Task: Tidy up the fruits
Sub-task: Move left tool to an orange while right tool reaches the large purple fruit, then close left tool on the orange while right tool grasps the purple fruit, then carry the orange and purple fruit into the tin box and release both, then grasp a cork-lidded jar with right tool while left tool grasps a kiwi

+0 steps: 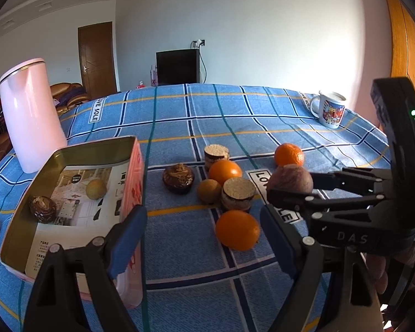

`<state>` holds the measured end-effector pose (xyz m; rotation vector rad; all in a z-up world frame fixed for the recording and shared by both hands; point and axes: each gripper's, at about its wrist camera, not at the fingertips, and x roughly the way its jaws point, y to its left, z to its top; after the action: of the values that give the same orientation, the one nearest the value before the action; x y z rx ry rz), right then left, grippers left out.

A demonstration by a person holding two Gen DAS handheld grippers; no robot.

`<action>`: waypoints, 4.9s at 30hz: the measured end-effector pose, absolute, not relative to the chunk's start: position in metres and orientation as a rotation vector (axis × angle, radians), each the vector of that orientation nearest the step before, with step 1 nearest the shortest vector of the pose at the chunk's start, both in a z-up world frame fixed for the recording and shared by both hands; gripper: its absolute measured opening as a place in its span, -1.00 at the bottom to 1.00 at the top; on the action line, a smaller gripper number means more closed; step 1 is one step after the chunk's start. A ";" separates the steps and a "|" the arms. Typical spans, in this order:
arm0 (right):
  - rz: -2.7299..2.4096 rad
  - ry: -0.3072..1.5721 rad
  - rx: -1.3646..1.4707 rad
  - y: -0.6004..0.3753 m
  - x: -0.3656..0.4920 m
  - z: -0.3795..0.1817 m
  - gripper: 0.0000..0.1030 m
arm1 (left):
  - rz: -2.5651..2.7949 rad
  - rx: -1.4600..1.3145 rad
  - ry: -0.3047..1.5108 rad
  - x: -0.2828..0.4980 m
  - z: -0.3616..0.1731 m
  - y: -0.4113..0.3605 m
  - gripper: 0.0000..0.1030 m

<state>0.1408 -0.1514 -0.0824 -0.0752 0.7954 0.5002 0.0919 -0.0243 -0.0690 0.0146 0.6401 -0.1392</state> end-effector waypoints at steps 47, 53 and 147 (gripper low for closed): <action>0.451 0.429 -0.025 -0.179 0.087 -0.043 0.00 | -0.083 0.034 0.512 0.080 -0.061 -0.041 -0.21; 0.457 0.373 -0.028 -0.180 0.076 -0.038 0.00 | -0.068 0.042 0.478 0.074 -0.059 -0.041 -0.21; 0.569 0.699 -0.164 -0.108 0.140 -0.066 0.37 | 0.083 -0.076 0.516 0.078 -0.048 0.053 0.76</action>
<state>0.1404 -0.1078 -0.0662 -0.1643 0.6991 0.5690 0.0781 0.0528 -0.0485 -0.0761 0.5160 0.0827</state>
